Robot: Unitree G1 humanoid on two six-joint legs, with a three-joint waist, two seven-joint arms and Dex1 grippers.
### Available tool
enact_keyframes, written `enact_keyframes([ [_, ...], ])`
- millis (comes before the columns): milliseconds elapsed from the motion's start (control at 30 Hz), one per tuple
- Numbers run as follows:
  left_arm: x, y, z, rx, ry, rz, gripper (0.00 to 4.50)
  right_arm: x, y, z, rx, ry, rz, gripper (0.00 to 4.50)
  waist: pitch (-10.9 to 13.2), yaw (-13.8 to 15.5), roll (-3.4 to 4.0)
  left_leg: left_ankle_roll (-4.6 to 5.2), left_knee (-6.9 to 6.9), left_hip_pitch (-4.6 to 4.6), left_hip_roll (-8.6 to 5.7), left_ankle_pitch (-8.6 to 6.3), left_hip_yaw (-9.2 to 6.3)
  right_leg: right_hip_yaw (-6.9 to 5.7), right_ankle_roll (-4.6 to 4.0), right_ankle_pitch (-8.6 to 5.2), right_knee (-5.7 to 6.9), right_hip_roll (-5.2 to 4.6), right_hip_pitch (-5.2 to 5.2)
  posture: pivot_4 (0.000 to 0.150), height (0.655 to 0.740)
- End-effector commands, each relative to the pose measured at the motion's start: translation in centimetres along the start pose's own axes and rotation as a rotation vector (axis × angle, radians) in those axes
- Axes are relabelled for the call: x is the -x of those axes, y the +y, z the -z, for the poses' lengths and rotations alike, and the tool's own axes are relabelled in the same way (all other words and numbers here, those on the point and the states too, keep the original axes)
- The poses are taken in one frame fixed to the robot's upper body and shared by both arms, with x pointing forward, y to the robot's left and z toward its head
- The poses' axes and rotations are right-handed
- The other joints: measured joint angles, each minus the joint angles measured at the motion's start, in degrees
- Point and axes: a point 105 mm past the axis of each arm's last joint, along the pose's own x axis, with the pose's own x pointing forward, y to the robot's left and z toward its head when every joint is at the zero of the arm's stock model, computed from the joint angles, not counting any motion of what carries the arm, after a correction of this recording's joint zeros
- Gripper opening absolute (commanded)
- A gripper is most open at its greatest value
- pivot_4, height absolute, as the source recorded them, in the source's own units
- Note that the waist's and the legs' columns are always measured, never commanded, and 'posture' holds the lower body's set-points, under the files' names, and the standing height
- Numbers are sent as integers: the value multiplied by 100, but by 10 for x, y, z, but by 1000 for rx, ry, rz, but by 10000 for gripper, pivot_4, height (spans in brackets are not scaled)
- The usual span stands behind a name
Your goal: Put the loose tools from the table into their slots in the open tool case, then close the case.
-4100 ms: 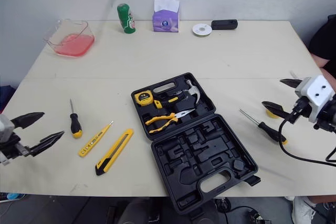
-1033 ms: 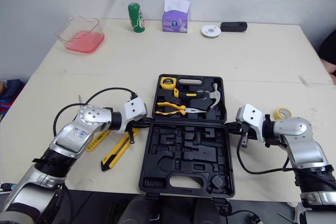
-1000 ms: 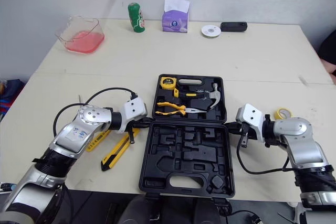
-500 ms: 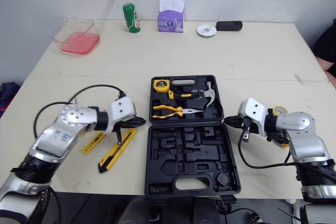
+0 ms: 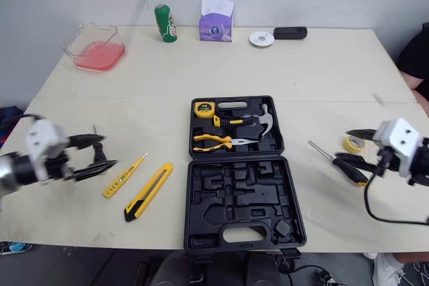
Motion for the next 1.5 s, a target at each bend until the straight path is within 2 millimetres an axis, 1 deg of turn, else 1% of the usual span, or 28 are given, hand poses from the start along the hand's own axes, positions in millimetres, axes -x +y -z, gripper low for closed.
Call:
enact_keyframes([
  [33, 37, 23, 2, -48, 1, -151, 45000, 29, -14, 6, 48, 40, 96, 44280, 0, -3, 0, 3, 0, 0, 0, -5, 4, 1, 0, 0, -2, -2, 0, 1500, 7400],
  [67, 50, 30, 8, -25, 11, -204, 45000, 39, -19, 11, 43, 41, 154, 44280, 0, 1, 0, 5, 1, 2, 0, -16, 7, 5, 0, 0, -3, -4, 0, 1500, 7400],
  [133, 66, 37, 16, 0, 20, -261, 45000, 51, -26, 17, 39, 38, 223, 44280, 0, -1, 0, 6, 6, 4, 1, -29, 9, 10, 0, 2, -1, -9, 0, 1500, 7400],
  [167, 73, 38, 20, -2, 34, -281, 45000, 57, -29, 22, 27, 54, 256, 44280, 0, -3, 0, 3, 6, 4, 1, -32, 10, 12, 0, 2, -2, -12, 0, 1500, 7400],
  [200, 83, 44, 26, 6, 48, -329, 45000, 67, -31, 33, -3, 88, 302, 44280, 0, 0, 0, -4, 6, 6, 6, -38, 11, 16, 0, 2, -3, -15, 0, 1500, 7400],
  [233, 99, 53, 35, -8, 75, -417, 45000, 87, -40, 49, -44, 147, 419, 44280, 0, 2, 0, -8, 6, 6, 12, -43, 12, 17, 0, 2, -7, -17, -1, 1500, 7400],
  [267, 110, 59, 41, -20, 94, -477, 45000, 102, -44, 60, -70, 189, 502, 44280, 0, 4, 0, -11, 6, 6, 15, -45, 13, 17, -4, 0, -7, -17, -5, 1500, 7400],
  [300, 119, 63, 44, -24, 92, -518, 45000, 113, -47, 66, -99, 196, 556, 44280, 0, 0, 0, -14, 2, 5, 16, -47, 13, 16, -7, -2, -8, -17, -7, 1500, 7400],
  [333, 132, 69, 51, -10, 99, -583, 45000, 122, -45, 73, -105, 225, 571, 44280, 0, -13, 0, -17, 0, 6, 19, -51, 17, 16, -11, -4, -9, -16, -10, 1500, 7400],
  [367, 141, 72, 55, 3, 102, -622, 45000, 126, -43, 76, -104, 241, 568, 44280, 0, -26, 0, -20, -4, 6, 25, -53, 21, 16, -14, -6, -12, -14, -11, 1500, 7400],
  [500, 187, 76, 83, 99, 177, -789, 45000, 157, -38, 90, -145, 284, 656, 44280, 0, -155, 0, -20, -8, 12, 33, -55, 28, 19, -18, -8, -10, -11, -11, 1500, 7400],
  [567, 196, 76, 89, 135, 183, -827, 45000, 164, -32, 96, -162, 308, 658, 44280, -1, -184, 0, -20, -9, 23, 33, -59, 35, 30, -18, -8, -6, -12, -8, 1500, 7400],
  [633, 197, 76, 92, 153, 188, -836, 45000, 166, -25, 102, -178, 320, 654, 44280, -1, -202, -2, -28, -21, 42, 34, -72, 50, 47, -18, -8, -5, -14, -4, 1500, 7400],
  [667, 197, 76, 93, 161, 188, -840, 45000, 167, -23, 103, -185, 321, 651, 44280, -1, -207, -3, -34, -40, 67, 33, -79, 68, 62, -18, -8, -6, -16, 5, 1500, 7400],
  [767, 196, 74, 95, 175, 182, -836, 45000, 165, -19, 108, -202, 323, 644, 44280, -2, -233, -2, -36, -54, 87, 35, -84, 78, 76, -20, -9, -4, -14, 7, 1500, 7400],
  [833, 194, 70, 103, 262, 194, -825, 45000, 157, -16, 112, -184, 333, 629, 44280, -2, -255, -2, -57, -60, 93, 37, -76, 86, 78, -22, -10, -2, -15, 4, 1500, 7400],
  [867, 191, 69, 105, 276, 192, -814, 45000, 150, -15, 111, -157, 326, 615, 44280, -2, -275, -3, -61, -61, 94, 39, -77, 89, 77, -23, -11, -2, -14, 4, 1500, 7400],
  [967, 184, 69, 101, 275, 157, -796, 45000, 135, -16, 107, -153, 276, 583, 44280, -8, -307, -13, -66, -60, 98, 46, -81, 98, 72, -23, -11, -2, -12, 3, 1500, 7400],
  [1100, 177, 70, 96, 260, 138, -773, 45000, 127, -19, 99, -147, 228, 553, 44280, -8, -302, -11, -63, -59, 100, 46, -85, 111, 80, -23, -11, 0, -15, -1, 1500, 7400],
  [1200, 162, 67, 85, 244, 97, -725, 45000, 108, -27, 78, -142, 96, 509, 44280, -8, -309, -12, -63, -58, 104, 47, -86, 115, 83, -23, -11, 1, -15, -2, 1500, 7400],
  [1267, 151, 64, 78, 240, 77, -688, 45000, 92, -25, 65, -150, 6, 443, 44280, -9, -299, -14, -63, -56, 105, 49, -86, 116, 86, -23, -11, 5, -15, -1, 1500, 7400],
  [1333, 138, 59, 72, 264, 85, -648, 45000, 69, -18, 47, -151, -102, 352, 44280, -11, -287, -18, -69, -57, 103, 55, -89, 111, 87, -25, -10, 3, -15, -2, 1500, 7400],
  [1400, 130, 56, 71, 339, 117, -653, 45000, 51, -12, 26, -121, -217, 296, 44280, -13, -274, -20, -75, -56, 102, 65, -96, 111, 83, -32, -7, -1, -15, -2, 1500, 7400],
  [1433, 127, 55, 70, 374, 127, -663, 45000, 46, -11, 19, -109, -252, 285, 44280, -12, -269, -20, -76, -55, 101, 66, -97, 112, 82, -33, -7, 0, -14, -2, 1500, 7400],
  [1500, 111, 51, 53, 386, 64, -605, 45000, 29, -9, 3, -68, -299, 256, 44280, -10, -259, -15, -74, -53, 100, 65, -96, 112, 82, -33, -7, 2, -13, -3, 1500, 7400],
])
